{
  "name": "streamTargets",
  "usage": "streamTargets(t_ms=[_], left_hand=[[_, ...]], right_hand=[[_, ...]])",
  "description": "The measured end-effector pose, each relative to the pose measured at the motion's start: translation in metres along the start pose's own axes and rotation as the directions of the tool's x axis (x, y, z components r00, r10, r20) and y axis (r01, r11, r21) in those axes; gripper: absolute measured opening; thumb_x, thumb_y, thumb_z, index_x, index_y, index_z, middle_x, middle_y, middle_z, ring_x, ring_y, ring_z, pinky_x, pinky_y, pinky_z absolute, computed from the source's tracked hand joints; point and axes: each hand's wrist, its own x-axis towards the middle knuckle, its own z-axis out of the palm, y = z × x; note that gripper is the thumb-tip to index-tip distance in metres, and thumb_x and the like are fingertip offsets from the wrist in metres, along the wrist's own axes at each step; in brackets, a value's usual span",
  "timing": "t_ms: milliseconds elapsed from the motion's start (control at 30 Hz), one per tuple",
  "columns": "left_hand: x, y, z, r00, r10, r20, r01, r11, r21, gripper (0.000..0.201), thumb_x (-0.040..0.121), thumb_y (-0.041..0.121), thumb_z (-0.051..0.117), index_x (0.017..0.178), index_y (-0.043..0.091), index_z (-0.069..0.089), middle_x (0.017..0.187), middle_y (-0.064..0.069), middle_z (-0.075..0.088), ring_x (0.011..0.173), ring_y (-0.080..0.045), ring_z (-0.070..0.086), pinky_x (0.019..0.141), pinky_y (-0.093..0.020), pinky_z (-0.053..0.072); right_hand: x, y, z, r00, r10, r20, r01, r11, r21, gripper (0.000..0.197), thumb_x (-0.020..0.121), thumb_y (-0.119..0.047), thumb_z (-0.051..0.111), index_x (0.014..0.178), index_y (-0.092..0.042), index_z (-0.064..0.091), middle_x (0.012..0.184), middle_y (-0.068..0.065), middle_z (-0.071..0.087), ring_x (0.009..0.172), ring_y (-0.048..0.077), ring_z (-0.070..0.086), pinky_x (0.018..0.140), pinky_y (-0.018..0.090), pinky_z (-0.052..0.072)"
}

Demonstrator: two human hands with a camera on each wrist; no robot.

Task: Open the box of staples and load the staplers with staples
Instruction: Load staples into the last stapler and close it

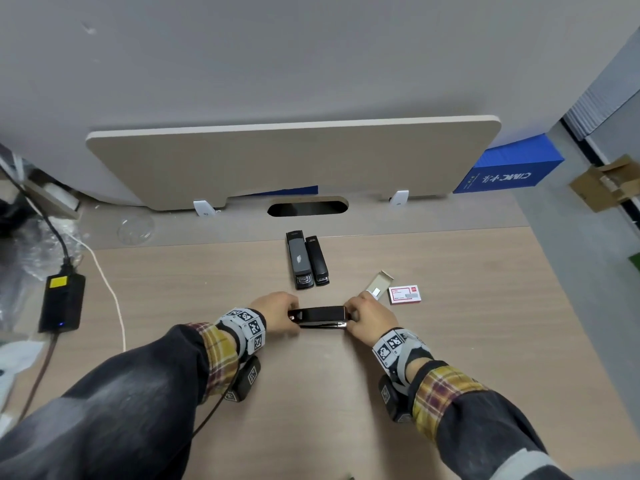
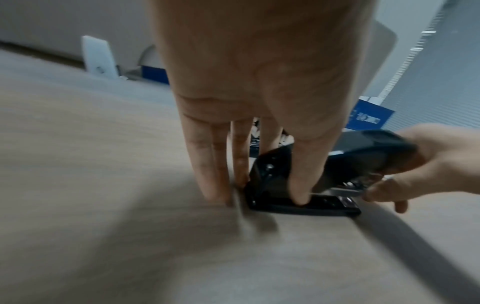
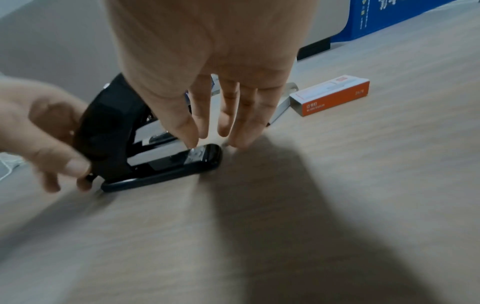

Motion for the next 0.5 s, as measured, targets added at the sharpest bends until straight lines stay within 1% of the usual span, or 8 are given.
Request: streamTargets(t_ms=[67,133,167,233,300,367,433,500], left_hand=[[-0.001,-0.011,0.001,0.998,-0.034,0.057,0.045,0.977,-0.209,0.027,0.075,0.0,0.065,0.096,0.015,0.066,0.087,-0.004,0.061,0.076,-0.022,0.06,0.065,-0.032,0.056],[0.0,-0.02,-0.001,0.992,-0.073,0.104,0.113,0.878,-0.466,0.03,0.081,-0.01,0.05,0.098,0.009,0.066,0.081,-0.011,0.062,0.063,-0.023,0.061,0.052,-0.029,0.055],[-0.001,-0.022,-0.002,0.988,-0.092,0.122,0.144,0.822,-0.551,0.026,0.085,-0.009,0.05,0.098,0.008,0.065,0.076,-0.012,0.063,0.061,-0.022,0.061,0.05,-0.028,0.055],[0.001,-0.026,-0.002,0.985,-0.108,0.137,0.17,0.763,-0.623,0.014,0.09,-0.001,0.058,0.094,0.01,0.065,0.071,-0.011,0.065,0.06,-0.02,0.065,0.053,-0.03,0.057],[0.002,-0.028,0.001,0.989,-0.086,0.122,0.144,0.757,-0.637,0.012,0.089,0.001,0.063,0.093,0.012,0.066,0.069,-0.009,0.067,0.058,-0.018,0.066,0.055,-0.032,0.059],[0.003,-0.029,0.004,0.991,-0.071,0.112,0.127,0.758,-0.64,0.012,0.09,0.001,0.062,0.091,0.013,0.066,0.068,-0.008,0.066,0.056,-0.017,0.064,0.054,-0.032,0.059],[0.003,-0.029,0.005,0.988,-0.077,0.131,0.144,0.751,-0.645,0.01,0.091,0.006,0.063,0.089,0.015,0.067,0.073,-0.01,0.067,0.06,-0.018,0.065,0.055,-0.032,0.06],[0.004,-0.029,0.005,0.984,-0.094,0.151,0.171,0.737,-0.654,0.005,0.09,0.011,0.066,0.089,0.016,0.068,0.077,-0.008,0.069,0.063,-0.018,0.067,0.057,-0.033,0.061]], right_hand=[[-0.001,-0.001,-0.009,1.0,-0.021,0.023,0.02,0.998,0.064,0.031,0.08,-0.021,0.059,0.111,-0.027,0.061,0.104,-0.009,0.048,0.1,0.013,0.058,0.081,0.025,0.042],[0.0,-0.006,-0.017,0.998,-0.047,0.029,0.043,0.993,0.109,0.034,0.079,-0.022,0.06,0.112,-0.028,0.062,0.107,-0.007,0.052,0.099,0.013,0.057,0.088,0.027,0.045],[0.001,-0.01,-0.02,0.998,-0.055,0.031,0.051,0.991,0.127,0.034,0.078,-0.023,0.06,0.111,-0.028,0.062,0.107,-0.006,0.055,0.097,0.013,0.058,0.089,0.028,0.045],[0.004,-0.018,-0.024,0.997,-0.065,0.049,0.057,0.986,0.157,0.033,0.075,-0.026,0.059,0.107,-0.026,0.065,0.101,-0.005,0.058,0.091,0.013,0.057,0.086,0.027,0.046],[0.006,-0.024,-0.026,0.995,-0.065,0.081,0.052,0.985,0.164,0.031,0.076,-0.026,0.059,0.105,-0.025,0.067,0.095,-0.006,0.06,0.085,0.013,0.057,0.079,0.024,0.044],[0.008,-0.027,-0.027,0.993,-0.065,0.102,0.05,0.989,0.141,0.026,0.078,-0.024,0.059,0.103,-0.026,0.068,0.091,-0.008,0.061,0.083,0.013,0.057,0.074,0.023,0.041],[0.008,-0.028,-0.027,0.993,-0.06,0.105,0.045,0.989,0.141,0.024,0.078,-0.022,0.058,0.1,-0.027,0.068,0.09,-0.009,0.061,0.082,0.013,0.056,0.074,0.024,0.043],[0.008,-0.026,-0.028,0.995,-0.053,0.089,0.038,0.985,0.166,0.024,0.078,-0.02,0.057,0.098,-0.027,0.068,0.093,-0.009,0.064,0.084,0.013,0.058,0.079,0.026,0.046]])
